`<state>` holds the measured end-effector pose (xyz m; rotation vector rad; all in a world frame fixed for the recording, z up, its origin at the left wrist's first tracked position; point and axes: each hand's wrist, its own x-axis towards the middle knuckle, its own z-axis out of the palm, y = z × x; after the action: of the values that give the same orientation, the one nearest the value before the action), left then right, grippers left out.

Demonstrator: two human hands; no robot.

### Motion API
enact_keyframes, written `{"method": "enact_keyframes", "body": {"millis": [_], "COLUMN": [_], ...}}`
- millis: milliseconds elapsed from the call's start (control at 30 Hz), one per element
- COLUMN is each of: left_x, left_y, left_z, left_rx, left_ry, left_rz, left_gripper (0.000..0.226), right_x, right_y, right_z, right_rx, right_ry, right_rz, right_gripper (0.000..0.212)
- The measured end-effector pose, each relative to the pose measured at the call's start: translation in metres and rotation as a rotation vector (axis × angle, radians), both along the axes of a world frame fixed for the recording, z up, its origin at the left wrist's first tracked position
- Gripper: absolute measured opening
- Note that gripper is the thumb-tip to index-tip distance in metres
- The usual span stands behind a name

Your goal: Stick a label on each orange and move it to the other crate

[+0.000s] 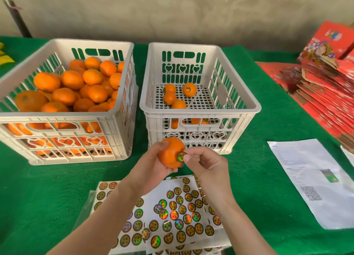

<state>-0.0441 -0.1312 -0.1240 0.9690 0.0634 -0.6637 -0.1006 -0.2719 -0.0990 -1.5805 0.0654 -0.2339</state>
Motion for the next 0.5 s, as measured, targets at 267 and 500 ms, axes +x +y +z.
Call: {"method": "enact_keyframes", "body": {"millis": [267, 500], "left_x": [-0.008, -0.011], "left_y": [-0.004, -0.004], "left_z": [0.003, 0.008], "left_rx": [0.072, 0.160], "left_ry": [-0.039, -0.128], "left_rz": [0.119, 0.159], "left_gripper": [0.068, 0.070], "right_x": [0.005, 0.006], "right_y": [0.015, 0.012], "right_z": [0.000, 0.000], "right_rx": [-0.207, -0.250], "right_ry": [-0.092, -0.105], "right_rz": [-0.085, -0.046], "right_gripper": [0.029, 0.029]}}
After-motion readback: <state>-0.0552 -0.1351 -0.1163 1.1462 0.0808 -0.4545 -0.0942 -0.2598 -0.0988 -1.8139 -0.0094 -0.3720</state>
